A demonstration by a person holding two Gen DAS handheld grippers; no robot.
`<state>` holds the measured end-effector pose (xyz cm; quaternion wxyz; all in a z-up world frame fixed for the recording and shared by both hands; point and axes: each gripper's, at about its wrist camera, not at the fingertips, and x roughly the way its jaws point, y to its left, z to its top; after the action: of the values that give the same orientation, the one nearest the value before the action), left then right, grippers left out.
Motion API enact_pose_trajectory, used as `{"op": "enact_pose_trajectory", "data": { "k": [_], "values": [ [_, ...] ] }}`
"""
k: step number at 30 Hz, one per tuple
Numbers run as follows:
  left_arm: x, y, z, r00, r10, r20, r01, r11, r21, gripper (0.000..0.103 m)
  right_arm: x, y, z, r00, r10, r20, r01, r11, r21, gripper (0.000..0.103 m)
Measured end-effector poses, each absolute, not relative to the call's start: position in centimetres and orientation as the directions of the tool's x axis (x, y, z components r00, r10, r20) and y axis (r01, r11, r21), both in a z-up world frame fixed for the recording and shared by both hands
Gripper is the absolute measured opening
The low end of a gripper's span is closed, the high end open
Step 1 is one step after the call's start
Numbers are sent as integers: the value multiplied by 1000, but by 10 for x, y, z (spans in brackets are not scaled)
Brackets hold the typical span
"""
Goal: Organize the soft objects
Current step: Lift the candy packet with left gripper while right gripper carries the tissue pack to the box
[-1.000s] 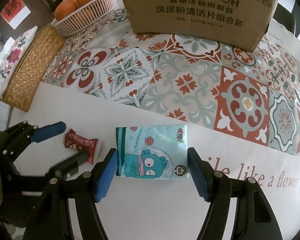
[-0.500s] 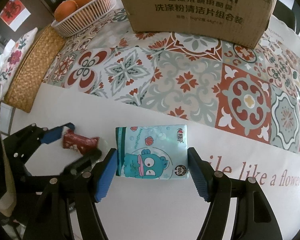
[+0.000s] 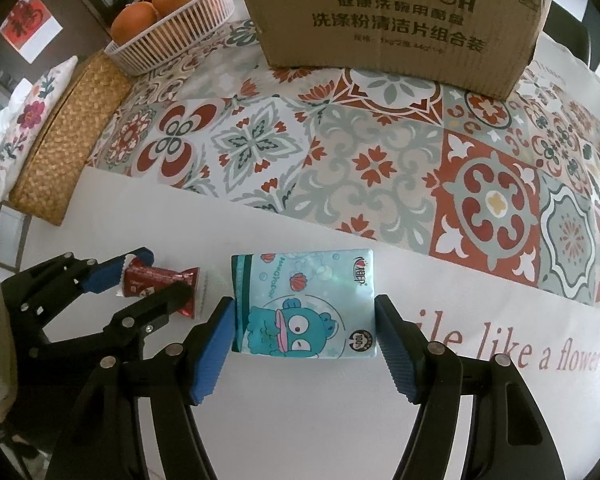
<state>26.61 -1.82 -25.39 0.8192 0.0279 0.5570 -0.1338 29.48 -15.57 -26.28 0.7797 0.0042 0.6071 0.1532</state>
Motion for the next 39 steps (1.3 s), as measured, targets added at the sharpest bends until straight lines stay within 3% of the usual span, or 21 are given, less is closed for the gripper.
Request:
{"op": "enact_pose_trajectory", "data": {
  "k": [39],
  "values": [
    [323, -38, -137, 603, -235, -762, 252, 963, -98, 40, 326, -195, -149, 540, 193, -819, -126, 981, 148, 69]
  ]
}}
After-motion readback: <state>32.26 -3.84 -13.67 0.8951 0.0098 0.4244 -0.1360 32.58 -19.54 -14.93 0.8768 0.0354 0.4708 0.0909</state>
